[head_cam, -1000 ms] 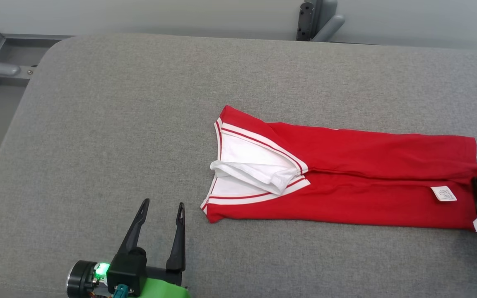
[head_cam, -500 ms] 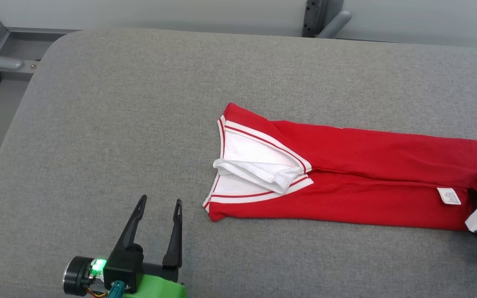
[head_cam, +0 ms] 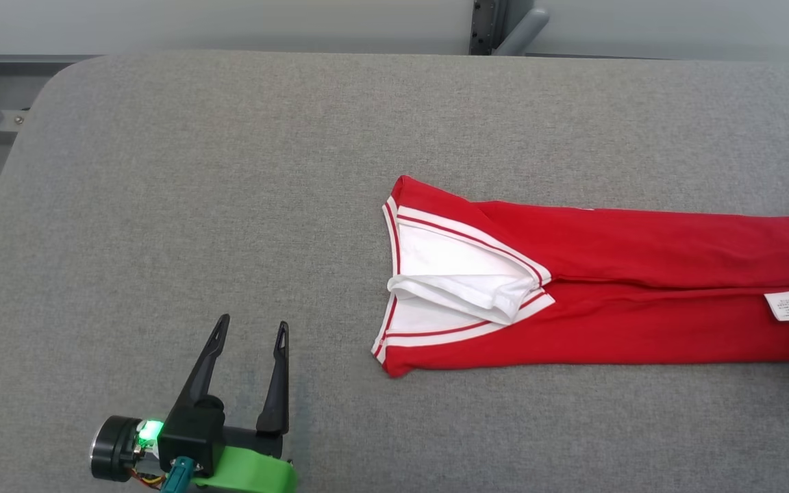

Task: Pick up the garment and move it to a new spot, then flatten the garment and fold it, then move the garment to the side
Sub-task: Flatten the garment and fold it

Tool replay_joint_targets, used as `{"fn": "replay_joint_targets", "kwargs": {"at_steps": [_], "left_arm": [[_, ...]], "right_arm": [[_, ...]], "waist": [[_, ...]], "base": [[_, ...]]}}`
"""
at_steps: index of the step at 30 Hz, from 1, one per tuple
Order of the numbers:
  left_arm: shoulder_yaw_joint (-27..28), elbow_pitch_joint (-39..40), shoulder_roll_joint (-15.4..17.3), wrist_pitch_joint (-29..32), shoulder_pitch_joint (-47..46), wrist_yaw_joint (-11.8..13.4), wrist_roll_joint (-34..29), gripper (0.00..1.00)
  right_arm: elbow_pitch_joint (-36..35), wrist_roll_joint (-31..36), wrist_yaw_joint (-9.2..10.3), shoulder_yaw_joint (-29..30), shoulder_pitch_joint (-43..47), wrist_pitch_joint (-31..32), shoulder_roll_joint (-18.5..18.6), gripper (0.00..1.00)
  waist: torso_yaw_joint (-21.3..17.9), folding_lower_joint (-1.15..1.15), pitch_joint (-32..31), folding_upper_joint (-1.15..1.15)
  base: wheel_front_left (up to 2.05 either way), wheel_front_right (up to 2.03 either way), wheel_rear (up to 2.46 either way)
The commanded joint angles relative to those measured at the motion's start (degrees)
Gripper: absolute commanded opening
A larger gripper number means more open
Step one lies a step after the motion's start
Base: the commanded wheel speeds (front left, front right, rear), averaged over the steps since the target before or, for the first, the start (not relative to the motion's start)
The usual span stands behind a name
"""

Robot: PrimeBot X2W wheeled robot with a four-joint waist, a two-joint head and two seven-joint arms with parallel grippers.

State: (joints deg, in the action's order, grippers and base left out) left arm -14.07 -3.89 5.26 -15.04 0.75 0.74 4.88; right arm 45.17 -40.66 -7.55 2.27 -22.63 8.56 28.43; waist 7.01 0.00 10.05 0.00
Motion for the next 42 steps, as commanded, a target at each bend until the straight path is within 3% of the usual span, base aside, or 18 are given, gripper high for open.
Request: {"fn": "replay_joint_targets", "kwargs": {"at_steps": [1,6,12,19,26,33,42], "left_arm": [[0.50,0.05,-0.18,-0.14,-0.96,-0.30,-0.46,1.00],[1.05,-0.66,-0.49,-0.14,-1.08,-0.80,-0.72,1.00],[1.68,-1.56,-0.72,-0.14,-0.09,-1.12,-0.88,1.00],[2.46,-2.66,-1.08,-0.14,0.76,-1.39,-0.88,1.00],[0.96,-4.42,-1.71,-0.14,-0.34,-2.29,-0.44,1.00],[-0.24,-5.67,-2.11,-0.14,-1.22,-2.60,0.32,1.00],[-1.07,-6.63,-2.32,-0.14,-1.94,-2.39,1.39,1.00]], "right_arm": [[-1.47,0.53,0.13,-0.49,-0.62,0.51,1.71,0.00],[-7.66,-0.45,0.13,-2.05,-0.99,2.09,3.87,0.00],[-16.18,-2.12,0.11,-4.38,-0.64,5.18,3.46,0.00],[-30.28,-4.00,0.07,-7.38,0.69,12.63,0.83,0.00],[-39.63,-2.76,0.07,-10.21,0.83,19.47,-3.90,0.00],[-42.10,-0.60,0.07,-12.80,0.68,21.70,-9.33,0.00],[-38.46,1.03,0.07,-15.44,-0.17,20.34,-16.21,0.00]], "waist": [[-0.81,0.00,0.42,0.00],[-2.04,0.00,0.63,0.00],[-3.68,0.00,0.17,0.00],[-5.09,0.00,-1.03,0.00],[-3.26,0.00,-2.04,0.00],[1.52,0.00,-2.24,0.00],[7.29,0.00,-1.43,0.00]], "base": [[0.00,0.00,0.00],[0.00,0.00,0.00],[0.00,0.00,0.00],[0.00,0.00,0.00],[0.00,0.00,0.00],[0.00,0.00,0.00],[0.00,0.00,0.00]]}}
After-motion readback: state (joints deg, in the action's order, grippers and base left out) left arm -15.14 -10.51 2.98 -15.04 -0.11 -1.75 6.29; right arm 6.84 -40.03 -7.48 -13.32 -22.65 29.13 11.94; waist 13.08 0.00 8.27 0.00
